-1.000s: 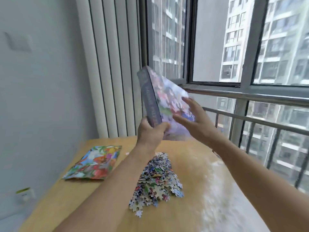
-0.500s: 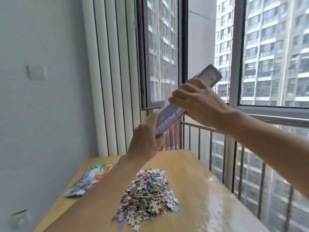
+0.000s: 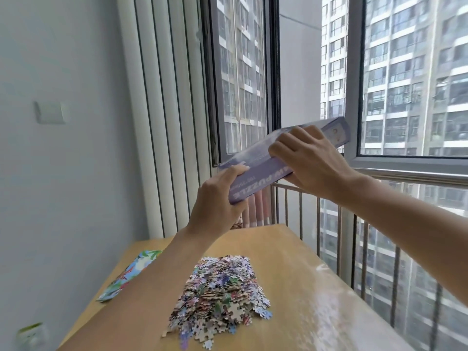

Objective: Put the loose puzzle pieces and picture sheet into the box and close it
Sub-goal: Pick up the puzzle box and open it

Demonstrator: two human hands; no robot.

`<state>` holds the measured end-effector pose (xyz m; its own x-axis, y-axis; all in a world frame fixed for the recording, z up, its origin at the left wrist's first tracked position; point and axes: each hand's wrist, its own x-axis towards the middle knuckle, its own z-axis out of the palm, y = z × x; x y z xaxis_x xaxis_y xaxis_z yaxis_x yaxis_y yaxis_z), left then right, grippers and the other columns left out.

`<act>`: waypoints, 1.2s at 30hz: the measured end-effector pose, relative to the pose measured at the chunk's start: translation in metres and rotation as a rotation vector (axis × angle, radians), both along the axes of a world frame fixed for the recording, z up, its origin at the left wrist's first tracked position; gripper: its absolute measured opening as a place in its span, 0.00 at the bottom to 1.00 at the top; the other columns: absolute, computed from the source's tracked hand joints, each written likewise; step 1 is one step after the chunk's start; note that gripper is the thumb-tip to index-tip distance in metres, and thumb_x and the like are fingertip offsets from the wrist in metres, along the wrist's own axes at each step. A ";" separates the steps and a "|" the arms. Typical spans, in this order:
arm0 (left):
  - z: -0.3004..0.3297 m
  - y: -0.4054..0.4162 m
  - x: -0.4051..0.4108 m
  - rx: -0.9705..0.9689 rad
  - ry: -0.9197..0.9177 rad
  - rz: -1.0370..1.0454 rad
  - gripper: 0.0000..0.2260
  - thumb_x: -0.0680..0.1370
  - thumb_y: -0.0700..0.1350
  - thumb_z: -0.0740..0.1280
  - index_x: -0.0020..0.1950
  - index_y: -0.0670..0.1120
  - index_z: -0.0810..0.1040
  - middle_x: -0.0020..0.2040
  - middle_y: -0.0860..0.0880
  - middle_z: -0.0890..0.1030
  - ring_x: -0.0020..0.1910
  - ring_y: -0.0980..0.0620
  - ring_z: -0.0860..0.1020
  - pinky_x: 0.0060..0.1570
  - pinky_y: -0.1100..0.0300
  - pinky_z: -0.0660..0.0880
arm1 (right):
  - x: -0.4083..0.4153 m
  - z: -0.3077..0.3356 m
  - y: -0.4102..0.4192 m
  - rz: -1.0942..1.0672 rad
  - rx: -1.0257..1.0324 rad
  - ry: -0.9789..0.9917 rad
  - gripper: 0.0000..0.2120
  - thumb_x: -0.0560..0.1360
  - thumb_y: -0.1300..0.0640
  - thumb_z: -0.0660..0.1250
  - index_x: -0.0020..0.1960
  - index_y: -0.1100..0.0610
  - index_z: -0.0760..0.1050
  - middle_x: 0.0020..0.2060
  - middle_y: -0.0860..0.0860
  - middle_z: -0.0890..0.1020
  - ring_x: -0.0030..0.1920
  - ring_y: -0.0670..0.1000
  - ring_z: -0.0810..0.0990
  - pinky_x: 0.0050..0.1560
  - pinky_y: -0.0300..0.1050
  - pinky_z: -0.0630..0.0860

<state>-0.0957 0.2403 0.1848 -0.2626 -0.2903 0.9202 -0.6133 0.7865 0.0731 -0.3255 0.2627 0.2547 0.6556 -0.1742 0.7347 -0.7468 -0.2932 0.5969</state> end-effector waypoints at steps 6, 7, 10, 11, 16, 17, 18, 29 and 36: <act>-0.001 -0.007 -0.018 0.099 -0.055 -0.102 0.23 0.68 0.41 0.78 0.59 0.53 0.75 0.50 0.51 0.82 0.42 0.52 0.81 0.40 0.58 0.80 | -0.033 -0.032 -0.003 -0.007 -0.036 -0.074 0.20 0.69 0.53 0.79 0.56 0.58 0.77 0.53 0.54 0.82 0.53 0.58 0.81 0.53 0.57 0.74; -0.006 -0.010 -0.022 0.112 -0.071 -0.120 0.22 0.68 0.40 0.78 0.58 0.52 0.75 0.49 0.51 0.82 0.41 0.52 0.80 0.39 0.58 0.80 | -0.038 -0.041 -0.005 -0.009 -0.047 -0.074 0.19 0.69 0.53 0.78 0.56 0.57 0.77 0.52 0.54 0.82 0.52 0.58 0.81 0.52 0.56 0.74; -0.022 -0.023 -0.035 0.138 -0.063 -0.156 0.18 0.66 0.32 0.76 0.51 0.47 0.78 0.47 0.53 0.81 0.40 0.51 0.79 0.35 0.61 0.78 | -0.053 -0.062 -0.007 0.006 -0.114 -0.098 0.09 0.76 0.61 0.69 0.51 0.55 0.70 0.44 0.52 0.83 0.44 0.56 0.82 0.47 0.52 0.73; -0.026 -0.027 -0.038 0.157 -0.041 -0.172 0.18 0.65 0.30 0.75 0.49 0.46 0.79 0.47 0.53 0.80 0.42 0.51 0.79 0.36 0.63 0.78 | -0.055 -0.064 -0.007 0.026 -0.117 -0.127 0.08 0.78 0.64 0.66 0.50 0.55 0.67 0.40 0.52 0.82 0.40 0.55 0.82 0.45 0.51 0.74; -0.068 -0.058 -0.056 0.202 -0.119 -0.266 0.16 0.67 0.29 0.75 0.50 0.44 0.79 0.53 0.47 0.82 0.55 0.48 0.80 0.53 0.50 0.79 | -0.079 -0.097 -0.014 0.057 0.013 -0.102 0.07 0.77 0.65 0.61 0.49 0.55 0.66 0.35 0.52 0.77 0.34 0.55 0.76 0.36 0.48 0.73; -0.071 -0.062 -0.056 0.207 -0.150 -0.253 0.19 0.67 0.28 0.74 0.54 0.45 0.79 0.57 0.48 0.81 0.58 0.49 0.79 0.59 0.51 0.77 | -0.082 -0.106 -0.015 0.041 0.012 -0.073 0.08 0.76 0.66 0.62 0.50 0.56 0.67 0.35 0.52 0.77 0.34 0.55 0.76 0.35 0.48 0.72; -0.081 -0.066 -0.060 0.224 -0.185 -0.242 0.22 0.67 0.27 0.73 0.57 0.46 0.80 0.60 0.48 0.80 0.62 0.49 0.77 0.64 0.54 0.74 | -0.088 -0.122 -0.016 0.016 0.039 -0.055 0.11 0.76 0.68 0.65 0.52 0.56 0.68 0.36 0.52 0.78 0.35 0.55 0.76 0.35 0.48 0.72; -0.131 -0.060 -0.060 0.212 -0.481 -0.057 0.20 0.66 0.28 0.70 0.46 0.49 0.68 0.58 0.50 0.74 0.50 0.44 0.77 0.41 0.49 0.78 | -0.130 -0.177 0.010 -0.346 0.506 -1.000 0.26 0.70 0.32 0.70 0.53 0.54 0.81 0.52 0.53 0.81 0.53 0.55 0.80 0.50 0.53 0.79; -0.149 -0.054 -0.058 0.254 -0.392 -0.092 0.21 0.62 0.24 0.68 0.39 0.46 0.63 0.55 0.45 0.78 0.52 0.39 0.79 0.44 0.44 0.79 | -0.142 -0.187 -0.003 -0.447 1.046 -1.359 0.05 0.74 0.61 0.69 0.47 0.62 0.79 0.43 0.57 0.80 0.36 0.54 0.82 0.31 0.46 0.79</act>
